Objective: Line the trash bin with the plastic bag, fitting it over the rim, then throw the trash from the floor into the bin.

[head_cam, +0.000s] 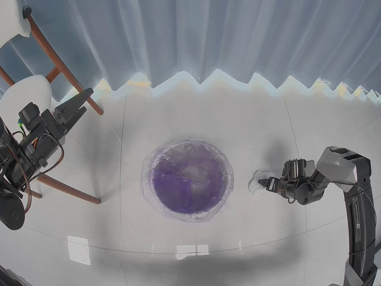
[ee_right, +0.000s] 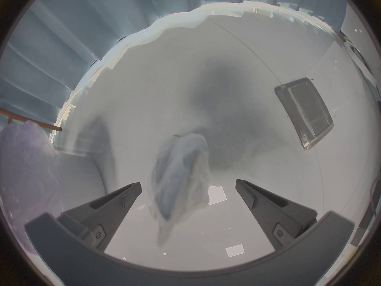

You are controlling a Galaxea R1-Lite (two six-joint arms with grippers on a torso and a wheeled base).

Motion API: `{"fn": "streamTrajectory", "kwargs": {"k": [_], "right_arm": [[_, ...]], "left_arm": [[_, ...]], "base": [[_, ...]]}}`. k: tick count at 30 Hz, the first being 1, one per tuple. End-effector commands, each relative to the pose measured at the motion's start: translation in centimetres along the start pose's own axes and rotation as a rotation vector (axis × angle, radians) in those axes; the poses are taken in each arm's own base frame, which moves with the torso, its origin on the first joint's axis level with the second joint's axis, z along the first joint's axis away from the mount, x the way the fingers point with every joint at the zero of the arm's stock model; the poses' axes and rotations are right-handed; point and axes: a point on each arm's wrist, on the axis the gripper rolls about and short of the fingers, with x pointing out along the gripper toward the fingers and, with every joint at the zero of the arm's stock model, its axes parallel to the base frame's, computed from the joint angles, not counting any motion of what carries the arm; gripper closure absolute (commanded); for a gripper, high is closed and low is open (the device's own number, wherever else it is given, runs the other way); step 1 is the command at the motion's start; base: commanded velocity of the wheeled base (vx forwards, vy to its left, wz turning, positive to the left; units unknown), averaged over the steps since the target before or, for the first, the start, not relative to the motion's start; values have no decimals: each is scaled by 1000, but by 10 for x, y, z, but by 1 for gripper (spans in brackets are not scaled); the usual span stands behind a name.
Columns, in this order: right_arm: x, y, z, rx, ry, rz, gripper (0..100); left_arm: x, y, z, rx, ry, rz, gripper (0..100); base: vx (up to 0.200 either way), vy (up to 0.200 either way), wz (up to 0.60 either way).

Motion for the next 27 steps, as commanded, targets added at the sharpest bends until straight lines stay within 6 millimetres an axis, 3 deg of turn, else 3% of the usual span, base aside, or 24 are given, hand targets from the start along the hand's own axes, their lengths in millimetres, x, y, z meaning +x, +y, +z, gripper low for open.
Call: {"fn": "streamTrajectory", "kwargs": {"k": [1, 5, 13, 14, 27], "right_arm": [[10, 7, 19, 25, -18, 9, 0], [17, 8, 20, 35, 5, -2, 0], [17, 8, 22, 56, 35, -14, 0], [17, 9, 22, 64, 45, -18, 100], [14, 11, 24, 130, 49, -21, 100]], "left_arm": [[0, 4, -2, -11, 11, 15, 0], [5, 13, -7, -21, 25, 34, 0], [5, 12, -7, -21, 25, 32, 0], [4, 13, -7, -20, 24, 33, 0], [4, 9, -6, -16, 19, 22, 0]], "base": [[0, 0, 0], [0, 0, 0], [0, 0, 0], [0, 0, 0], [0, 0, 0]]}}
